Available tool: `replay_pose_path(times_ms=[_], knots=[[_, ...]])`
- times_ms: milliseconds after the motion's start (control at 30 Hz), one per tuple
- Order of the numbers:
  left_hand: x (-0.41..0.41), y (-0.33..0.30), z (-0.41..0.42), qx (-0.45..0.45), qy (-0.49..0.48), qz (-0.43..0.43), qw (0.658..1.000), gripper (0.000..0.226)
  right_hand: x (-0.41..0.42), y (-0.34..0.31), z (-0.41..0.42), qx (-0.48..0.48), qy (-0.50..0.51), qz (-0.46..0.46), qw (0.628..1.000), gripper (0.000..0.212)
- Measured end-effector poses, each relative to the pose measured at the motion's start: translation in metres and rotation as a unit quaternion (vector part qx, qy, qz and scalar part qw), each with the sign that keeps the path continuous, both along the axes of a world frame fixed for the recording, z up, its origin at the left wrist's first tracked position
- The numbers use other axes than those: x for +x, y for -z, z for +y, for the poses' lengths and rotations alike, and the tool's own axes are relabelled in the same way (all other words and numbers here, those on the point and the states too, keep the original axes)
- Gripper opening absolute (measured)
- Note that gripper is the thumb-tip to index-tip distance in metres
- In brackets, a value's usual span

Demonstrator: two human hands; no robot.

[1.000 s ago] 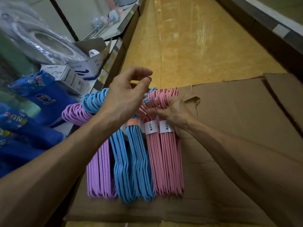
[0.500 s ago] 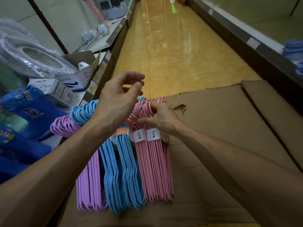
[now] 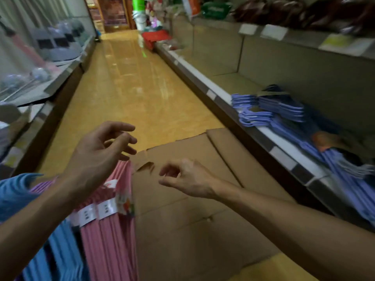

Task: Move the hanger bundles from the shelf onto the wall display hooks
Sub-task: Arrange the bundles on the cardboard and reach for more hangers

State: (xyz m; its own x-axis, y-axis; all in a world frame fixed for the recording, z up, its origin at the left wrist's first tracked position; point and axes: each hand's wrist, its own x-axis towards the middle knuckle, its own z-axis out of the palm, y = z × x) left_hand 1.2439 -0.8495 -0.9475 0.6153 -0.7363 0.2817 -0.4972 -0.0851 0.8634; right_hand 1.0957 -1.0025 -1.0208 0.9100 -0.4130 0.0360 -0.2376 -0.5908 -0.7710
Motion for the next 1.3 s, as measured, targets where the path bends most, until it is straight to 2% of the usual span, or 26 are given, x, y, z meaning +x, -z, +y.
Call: replay_pose_path(times_ms=[300, 500, 733, 933, 1133, 1300], knots=[[-0.059, 0.011, -0.066, 0.018, 0.089, 0.03, 0.995, 0.017, -0.111, -0.02, -0.054, -0.072, 0.091, 0.034, 0.993, 0.017], [-0.094, 0.018, -0.107, 0.01, 0.117, 0.046, 0.992, 0.016, -0.154, -0.028, -0.08, -0.118, 0.149, 0.06, 0.98, 0.019], [-0.12, 0.047, -0.149, 0.013, 0.139, 0.073, 0.987, 0.019, -0.167, -0.046, -0.151, -0.266, 0.23, 0.142, 0.925, 0.022], [-0.132, 0.045, -0.196, -0.036, 0.149, 0.119, 0.981, 0.015, -0.147, -0.061, -0.231, -0.347, 0.303, 0.171, 0.871, 0.036], [-0.133, 0.031, -0.243, -0.075, 0.164, 0.155, 0.971, 0.018, -0.122, -0.048, -0.278, -0.383, 0.3, 0.224, 0.845, 0.04], [-0.132, 0.043, -0.255, -0.072, 0.166, 0.197, 0.964, 0.018, -0.114, -0.035, -0.302, -0.422, 0.272, 0.294, 0.813, 0.039]])
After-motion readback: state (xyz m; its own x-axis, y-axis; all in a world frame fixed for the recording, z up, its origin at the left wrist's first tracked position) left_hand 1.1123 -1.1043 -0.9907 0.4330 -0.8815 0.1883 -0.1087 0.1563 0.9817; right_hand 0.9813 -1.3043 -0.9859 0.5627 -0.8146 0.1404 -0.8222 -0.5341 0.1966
